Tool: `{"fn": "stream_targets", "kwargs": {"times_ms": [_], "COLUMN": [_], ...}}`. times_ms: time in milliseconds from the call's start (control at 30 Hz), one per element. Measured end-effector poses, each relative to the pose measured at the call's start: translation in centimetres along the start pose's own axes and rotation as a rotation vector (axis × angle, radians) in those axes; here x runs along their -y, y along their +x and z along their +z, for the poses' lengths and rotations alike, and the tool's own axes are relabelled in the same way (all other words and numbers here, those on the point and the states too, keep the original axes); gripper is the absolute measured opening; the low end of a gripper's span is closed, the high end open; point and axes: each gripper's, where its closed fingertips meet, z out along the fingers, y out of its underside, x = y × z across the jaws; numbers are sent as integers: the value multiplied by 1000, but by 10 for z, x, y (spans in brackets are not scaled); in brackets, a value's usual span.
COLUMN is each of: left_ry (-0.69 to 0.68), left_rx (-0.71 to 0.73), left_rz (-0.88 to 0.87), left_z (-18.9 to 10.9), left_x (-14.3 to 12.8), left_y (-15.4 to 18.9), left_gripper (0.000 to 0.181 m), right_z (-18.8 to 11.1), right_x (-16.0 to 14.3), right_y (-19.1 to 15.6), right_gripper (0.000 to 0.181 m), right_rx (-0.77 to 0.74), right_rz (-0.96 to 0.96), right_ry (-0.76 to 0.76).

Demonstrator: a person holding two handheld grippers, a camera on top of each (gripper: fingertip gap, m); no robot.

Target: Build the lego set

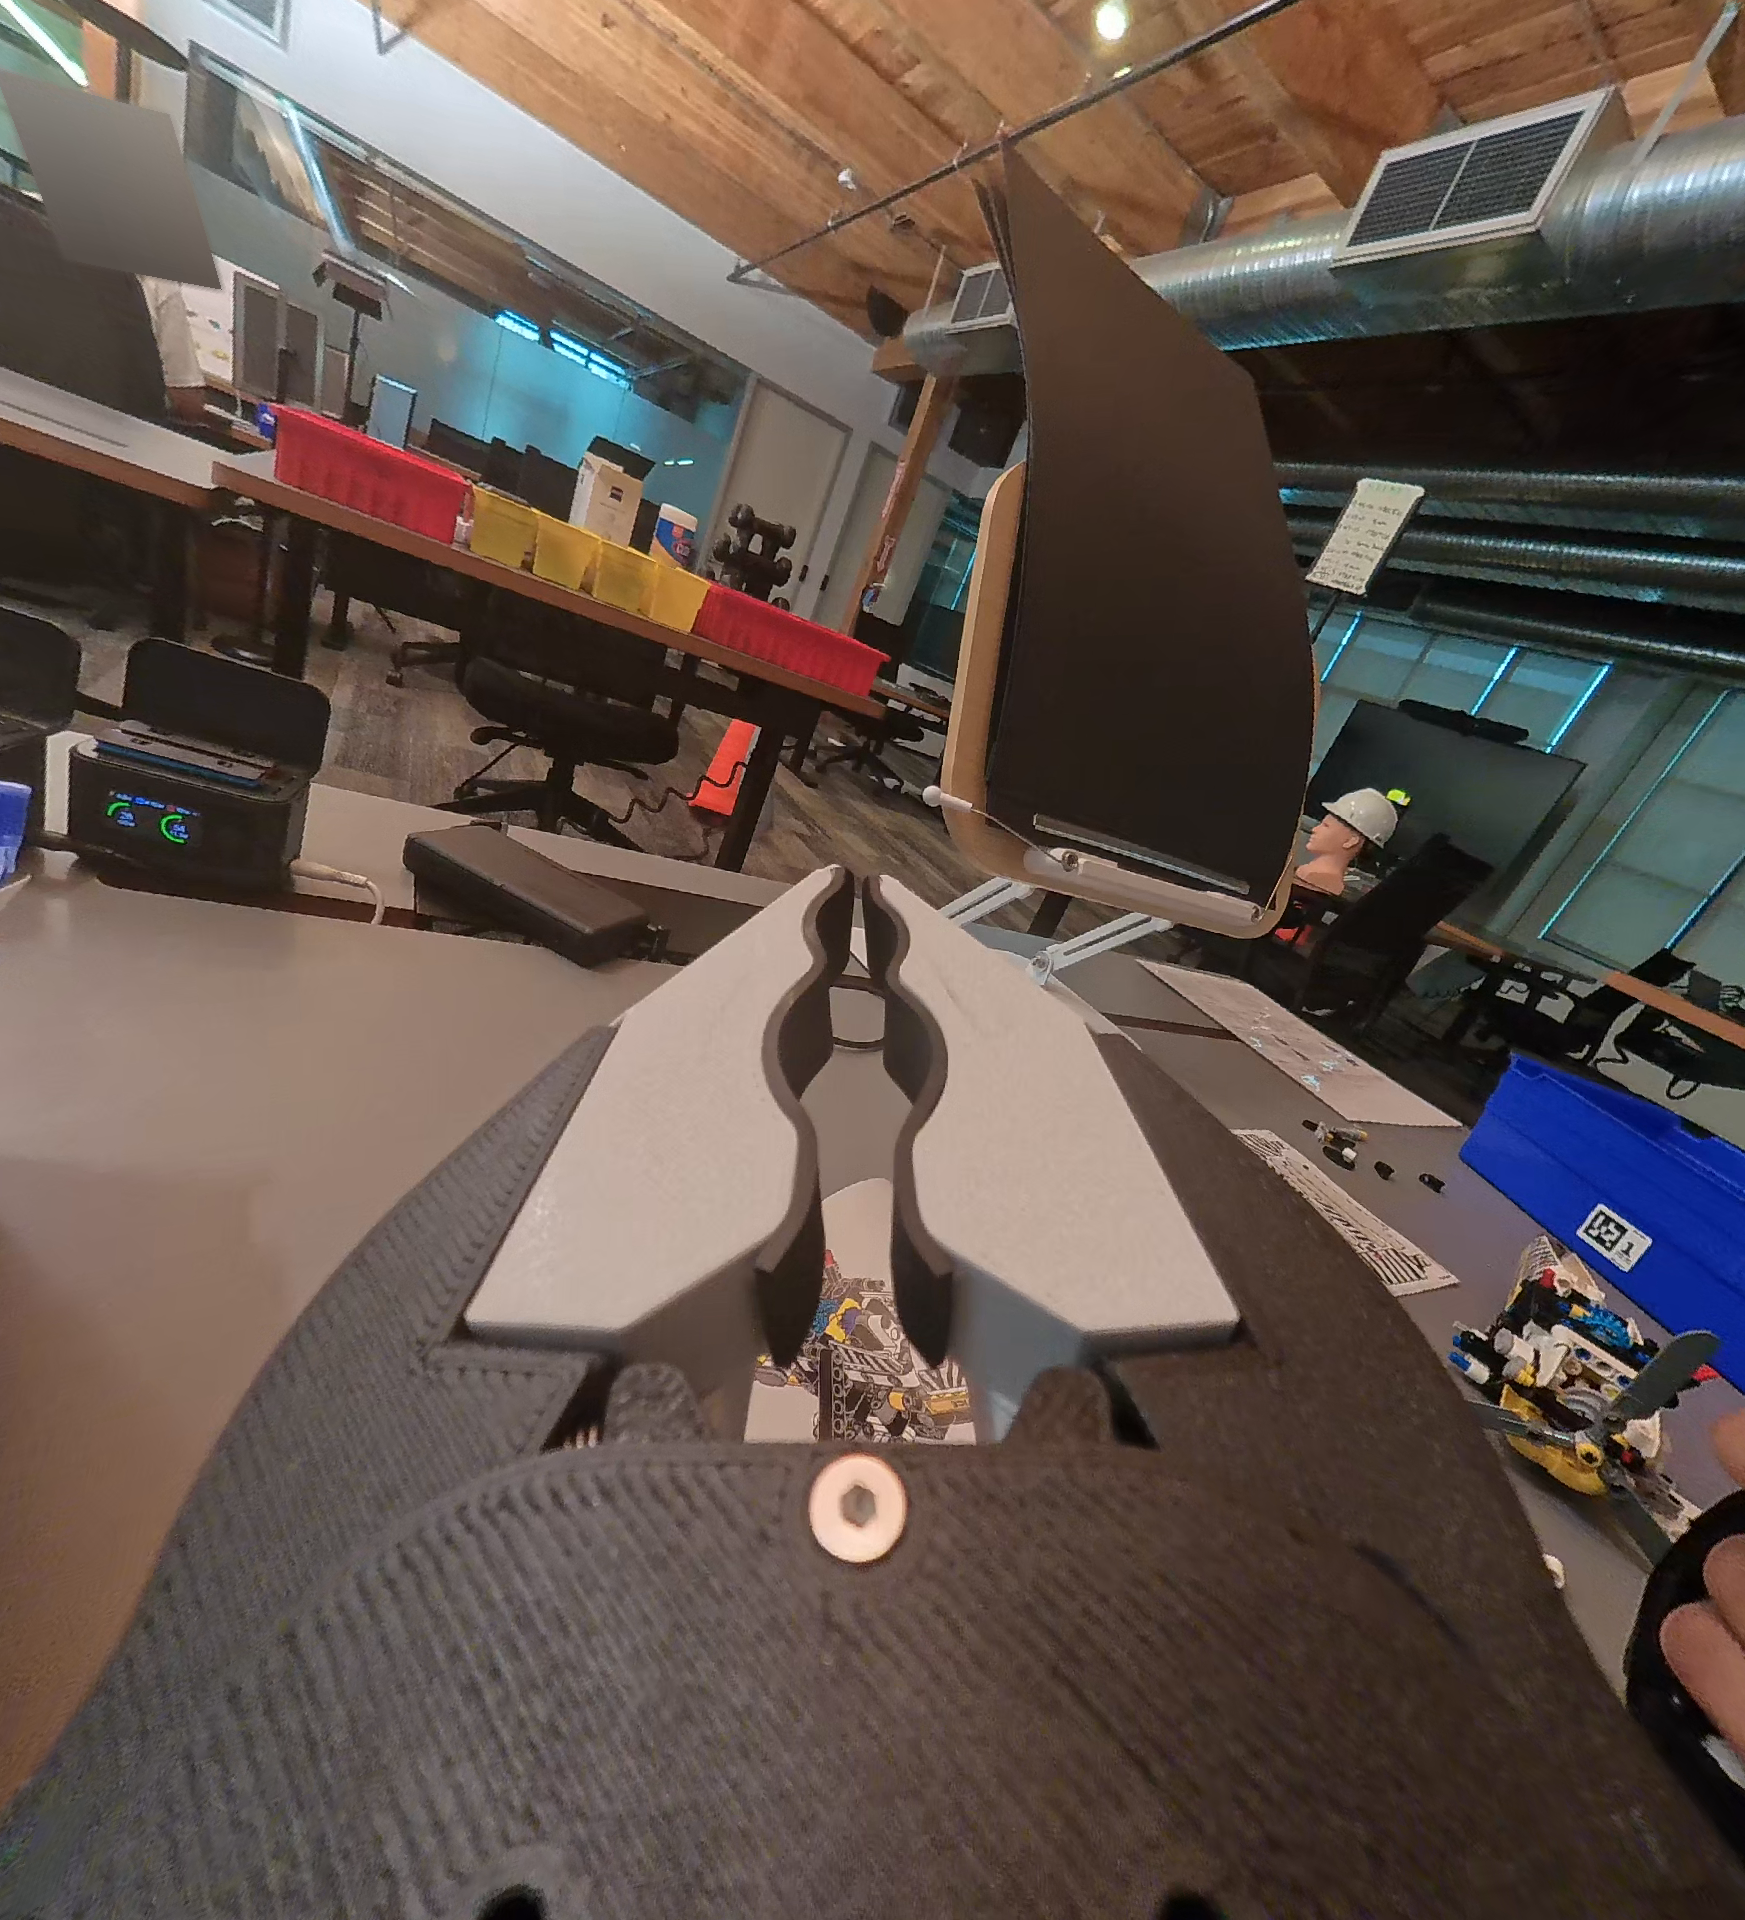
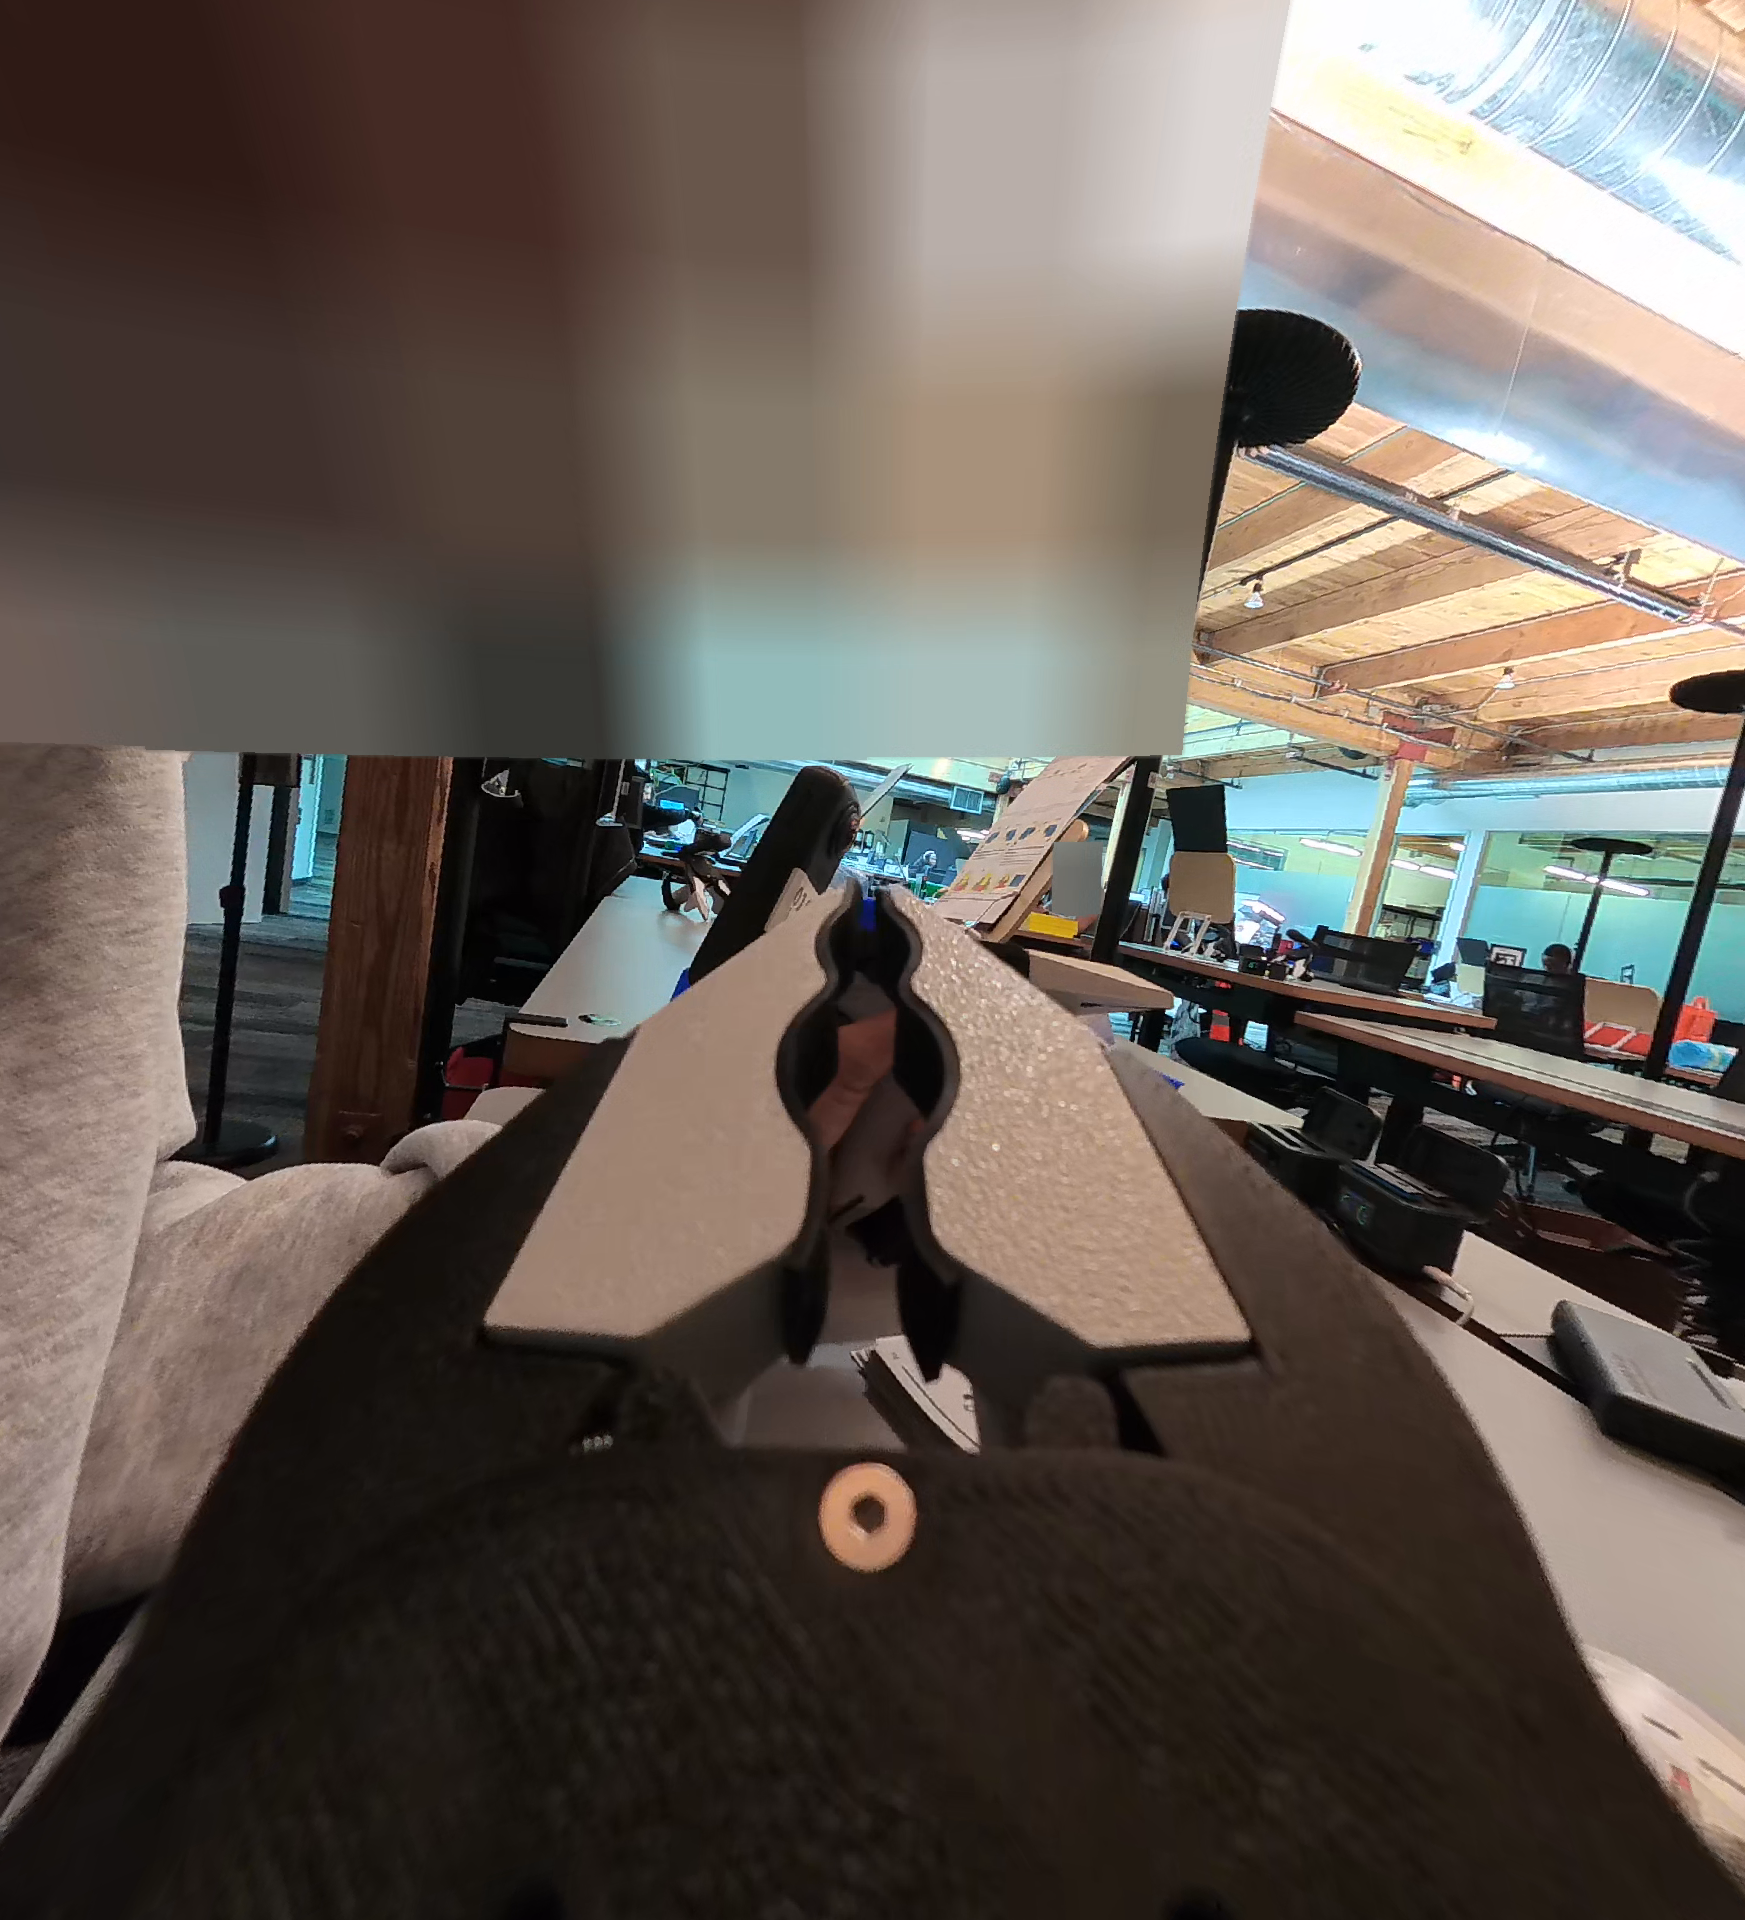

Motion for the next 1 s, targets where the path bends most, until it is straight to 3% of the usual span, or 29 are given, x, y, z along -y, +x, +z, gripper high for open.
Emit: {"fn": "stream_targets", "kwargs": {"times_ms": [767,1000], "left_ry": [-1,-10], "left_rx": [-3,-4], "left_rz": [-7,-4], "left_z": [0,2], "left_x": [0,-3], "left_y": [0,1], "left_gripper": [0,0], "right_z": [2,12], "right_x": [-11,-52], "right_y": [-3,-44], "right_gripper": [3,3], "right_rx": [24,156], "right_rz": [27,-243], "right_ry": [-47,-247]}}
